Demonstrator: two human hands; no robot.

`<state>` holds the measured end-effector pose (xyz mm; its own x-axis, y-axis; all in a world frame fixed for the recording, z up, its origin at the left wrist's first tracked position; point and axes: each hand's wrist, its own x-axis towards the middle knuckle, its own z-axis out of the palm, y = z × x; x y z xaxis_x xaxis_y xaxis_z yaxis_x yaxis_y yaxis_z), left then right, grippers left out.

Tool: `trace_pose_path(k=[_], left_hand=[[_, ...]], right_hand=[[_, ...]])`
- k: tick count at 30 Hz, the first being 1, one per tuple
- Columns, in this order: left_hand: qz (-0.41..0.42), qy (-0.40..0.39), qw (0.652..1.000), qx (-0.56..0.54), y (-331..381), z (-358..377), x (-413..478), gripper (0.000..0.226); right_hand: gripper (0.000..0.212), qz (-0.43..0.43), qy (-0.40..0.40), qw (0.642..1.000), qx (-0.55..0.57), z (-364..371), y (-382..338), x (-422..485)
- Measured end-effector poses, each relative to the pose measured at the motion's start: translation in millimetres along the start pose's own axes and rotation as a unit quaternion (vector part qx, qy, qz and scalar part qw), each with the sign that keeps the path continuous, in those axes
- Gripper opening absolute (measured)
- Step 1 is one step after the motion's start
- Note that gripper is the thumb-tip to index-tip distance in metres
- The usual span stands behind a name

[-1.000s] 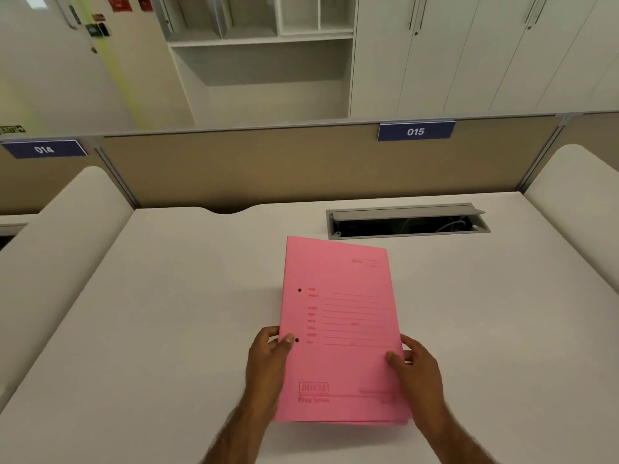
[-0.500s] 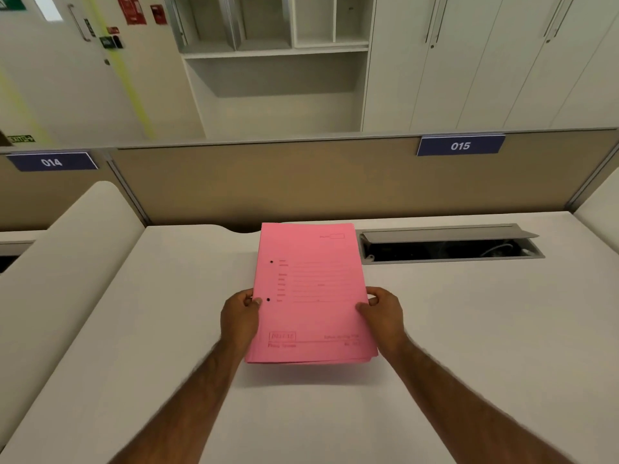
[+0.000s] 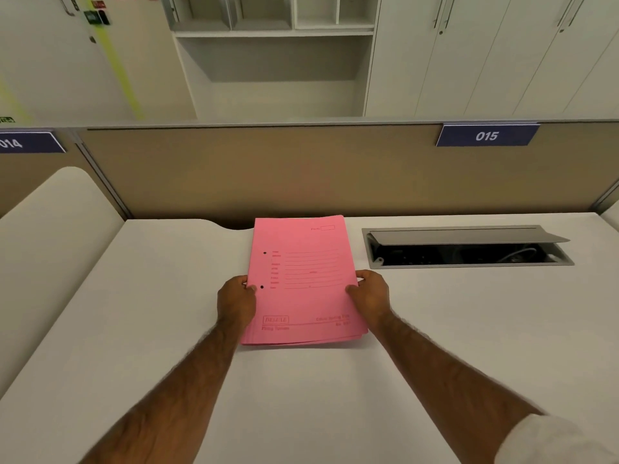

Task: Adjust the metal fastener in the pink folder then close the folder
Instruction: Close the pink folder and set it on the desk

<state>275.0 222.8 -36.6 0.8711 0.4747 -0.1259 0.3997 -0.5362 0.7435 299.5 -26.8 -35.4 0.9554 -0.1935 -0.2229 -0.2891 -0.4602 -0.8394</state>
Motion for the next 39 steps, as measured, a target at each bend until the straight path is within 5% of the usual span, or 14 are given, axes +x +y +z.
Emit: trace_pose_path(k=[10,15,22,39], left_hand=[[0.074,0.043,0.984,0.158,-6.2,16.7,-5.4,0.026],[0.158,-0.030,0.945,0.286,-18.9,30.9,-17.0,0.064],[0.213,-0.063,0.915,0.336,-34.2,44.7,-24.4,0.080],[0.212,-0.067,0.905,0.364,-19.7,35.9,-34.2,0.077]], right_hand=[[0.028,-0.044,-0.003,0.995,-0.085,8.9,7.7,-0.8],[0.029,-0.116,0.032,0.953,-0.279,10.7,10.6,-10.3],[0.078,-0.216,-0.088,0.884,-0.406,29.4,39.8,-27.5],[0.092,-0.210,-0.108,0.883,-0.405,20.1,50.6,-33.0]])
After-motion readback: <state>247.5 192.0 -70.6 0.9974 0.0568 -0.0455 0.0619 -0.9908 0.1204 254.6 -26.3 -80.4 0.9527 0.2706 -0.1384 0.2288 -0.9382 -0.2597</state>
